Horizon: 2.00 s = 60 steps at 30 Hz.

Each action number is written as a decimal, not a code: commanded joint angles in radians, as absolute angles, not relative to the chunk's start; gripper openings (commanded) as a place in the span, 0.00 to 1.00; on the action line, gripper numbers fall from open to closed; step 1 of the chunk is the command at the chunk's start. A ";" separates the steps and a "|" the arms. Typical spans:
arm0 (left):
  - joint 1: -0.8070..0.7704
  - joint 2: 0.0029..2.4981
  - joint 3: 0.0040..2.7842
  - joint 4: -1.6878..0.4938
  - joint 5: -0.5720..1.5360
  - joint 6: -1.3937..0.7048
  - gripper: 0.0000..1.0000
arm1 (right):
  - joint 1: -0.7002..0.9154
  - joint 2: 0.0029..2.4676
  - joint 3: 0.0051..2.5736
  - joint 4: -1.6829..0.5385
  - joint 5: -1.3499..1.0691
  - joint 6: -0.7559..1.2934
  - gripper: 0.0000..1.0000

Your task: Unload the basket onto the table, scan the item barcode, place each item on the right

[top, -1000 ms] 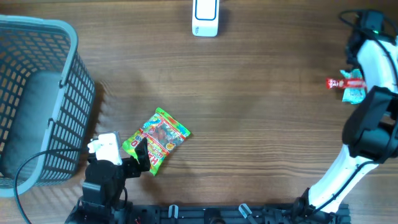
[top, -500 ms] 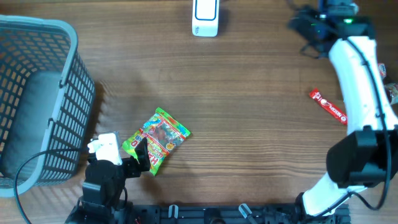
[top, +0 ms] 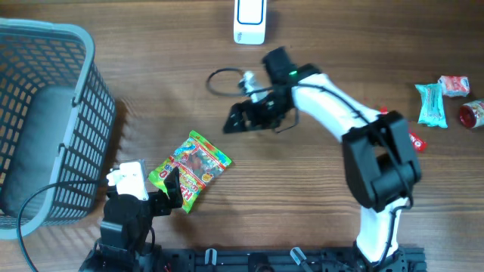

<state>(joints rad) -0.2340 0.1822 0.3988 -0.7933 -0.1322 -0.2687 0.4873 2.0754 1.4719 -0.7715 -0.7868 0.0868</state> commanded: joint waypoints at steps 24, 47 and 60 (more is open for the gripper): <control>-0.229 0.175 0.392 -0.791 -0.128 -0.274 1.00 | 0.797 2.321 1.479 -0.756 -0.449 0.269 0.44; -0.229 0.175 0.392 -0.791 -0.128 -0.274 1.00 | 0.447 2.184 1.591 -1.357 -1.117 0.942 0.04; -0.229 0.175 0.392 -0.791 -0.128 -0.274 1.00 | 0.347 2.183 1.591 -1.612 -1.399 1.085 0.04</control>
